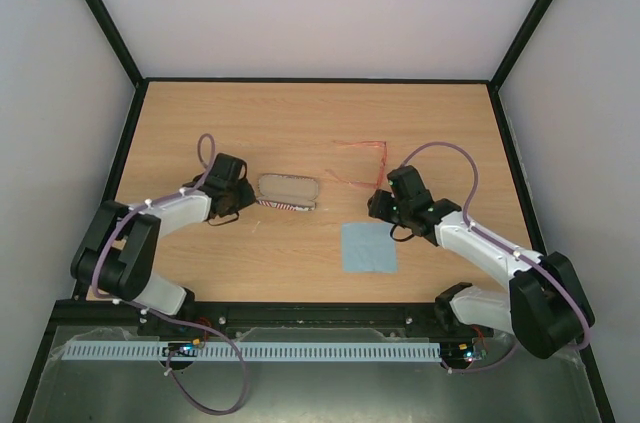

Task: Organize the sunglasses
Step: Move the sunglasses case at the center of the board.

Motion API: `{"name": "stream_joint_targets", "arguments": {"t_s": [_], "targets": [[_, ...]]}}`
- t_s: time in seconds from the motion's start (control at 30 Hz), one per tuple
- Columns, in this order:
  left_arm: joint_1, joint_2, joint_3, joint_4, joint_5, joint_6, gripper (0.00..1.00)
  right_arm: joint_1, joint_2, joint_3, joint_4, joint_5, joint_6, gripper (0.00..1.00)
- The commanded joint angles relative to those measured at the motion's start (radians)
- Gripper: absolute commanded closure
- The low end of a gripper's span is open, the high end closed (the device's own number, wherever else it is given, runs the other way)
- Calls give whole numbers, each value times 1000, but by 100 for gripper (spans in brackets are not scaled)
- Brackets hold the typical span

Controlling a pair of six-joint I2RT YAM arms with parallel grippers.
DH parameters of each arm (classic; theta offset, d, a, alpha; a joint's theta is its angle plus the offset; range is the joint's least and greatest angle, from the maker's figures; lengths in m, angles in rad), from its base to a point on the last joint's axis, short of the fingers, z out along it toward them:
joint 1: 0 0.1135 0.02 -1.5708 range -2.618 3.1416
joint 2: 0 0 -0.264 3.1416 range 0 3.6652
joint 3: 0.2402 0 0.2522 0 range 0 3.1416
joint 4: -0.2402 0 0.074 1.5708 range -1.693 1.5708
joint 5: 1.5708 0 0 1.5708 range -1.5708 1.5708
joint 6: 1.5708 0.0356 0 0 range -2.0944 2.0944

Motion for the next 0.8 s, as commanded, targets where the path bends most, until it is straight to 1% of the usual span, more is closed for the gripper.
{"name": "stream_joint_targets", "arguments": {"t_s": [0.0, 0.2, 0.5, 0.67, 0.77], "targets": [[-54, 53, 45, 21, -47, -16, 71, 2, -24, -6, 20, 7, 3, 44], [-111, 113, 78, 26, -62, -40, 73, 2, -36, -14, 18, 9, 1, 44], [-149, 168, 138, 28, -62, -60, 74, 2, -43, -30, 17, 19, 0, 44], [-183, 176, 154, 29, -61, -87, 74, 0, -44, -30, 15, 23, -2, 44], [-193, 147, 147, 27, -59, -102, 73, 0, -45, -31, 12, 26, -5, 44]]}}
